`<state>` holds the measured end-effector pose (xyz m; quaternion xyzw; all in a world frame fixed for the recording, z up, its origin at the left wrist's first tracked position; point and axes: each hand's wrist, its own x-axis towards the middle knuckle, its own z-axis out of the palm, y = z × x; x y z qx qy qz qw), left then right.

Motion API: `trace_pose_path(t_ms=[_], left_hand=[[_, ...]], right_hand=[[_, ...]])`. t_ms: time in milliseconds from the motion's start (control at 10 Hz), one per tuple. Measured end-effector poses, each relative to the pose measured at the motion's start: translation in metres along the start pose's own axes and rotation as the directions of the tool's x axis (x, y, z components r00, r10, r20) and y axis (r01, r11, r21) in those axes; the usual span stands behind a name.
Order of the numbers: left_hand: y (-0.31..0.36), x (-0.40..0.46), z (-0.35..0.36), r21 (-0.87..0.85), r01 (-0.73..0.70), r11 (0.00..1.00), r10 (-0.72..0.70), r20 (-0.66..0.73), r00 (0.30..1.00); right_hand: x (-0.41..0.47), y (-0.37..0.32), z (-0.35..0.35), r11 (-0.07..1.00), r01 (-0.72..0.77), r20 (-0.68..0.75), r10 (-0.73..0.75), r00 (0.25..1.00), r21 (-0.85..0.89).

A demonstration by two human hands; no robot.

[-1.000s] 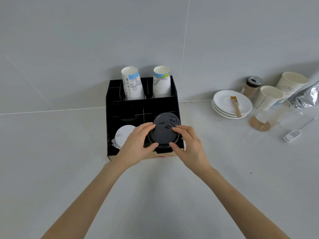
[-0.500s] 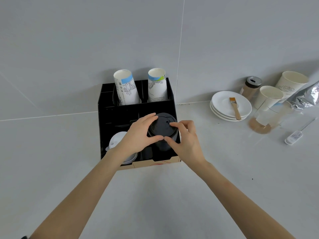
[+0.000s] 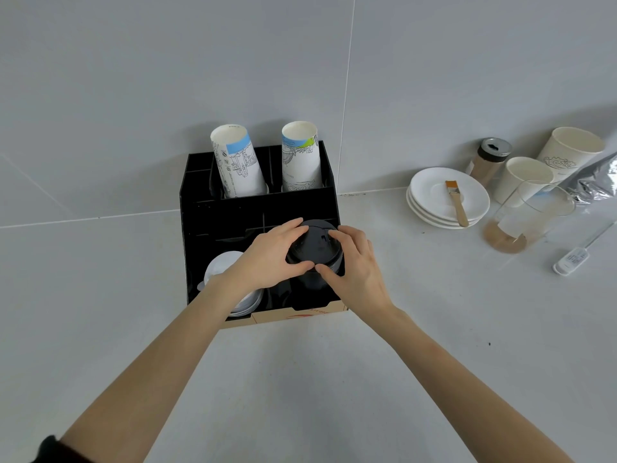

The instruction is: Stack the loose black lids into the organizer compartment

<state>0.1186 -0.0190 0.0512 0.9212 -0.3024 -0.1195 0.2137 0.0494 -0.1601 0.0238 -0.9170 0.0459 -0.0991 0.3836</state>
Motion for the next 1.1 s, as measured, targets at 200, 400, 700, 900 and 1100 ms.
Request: trace_pose_path(t_ms=[200, 400, 700, 900, 1100], left_hand=[[-0.001, 0.001, 0.003, -0.056, 0.027, 0.998, -0.027, 0.011, 1.0], [-0.002, 0.001, 0.003, -0.096, 0.015, 0.995, -0.016, -0.013, 1.0], [-0.009, -0.001, 0.01, -0.261, 0.03, 0.965, -0.044, -0.048, 0.998], [-0.006, 0.0, 0.0, -0.201, 0.016, 0.98, -0.015, 0.006, 1.0], [0.0, -0.004, -0.015, -0.142, 0.026, 0.99, -0.019, 0.051, 0.999]], right_hand=[[0.004, 0.002, -0.002, 0.999, -0.006, 0.03, 0.007, 1.0, -0.031], [0.006, 0.002, -0.006, 0.999, -0.039, 0.077, 0.041, 0.996, -0.034], [0.01, 0.001, -0.009, 0.998, -0.05, 0.142, 0.053, 0.988, -0.024], [0.009, -0.002, -0.012, 0.995, -0.044, 0.159, 0.058, 0.986, -0.09], [0.011, -0.011, -0.023, 0.987, 0.013, 0.212, 0.022, 0.977, -0.162]])
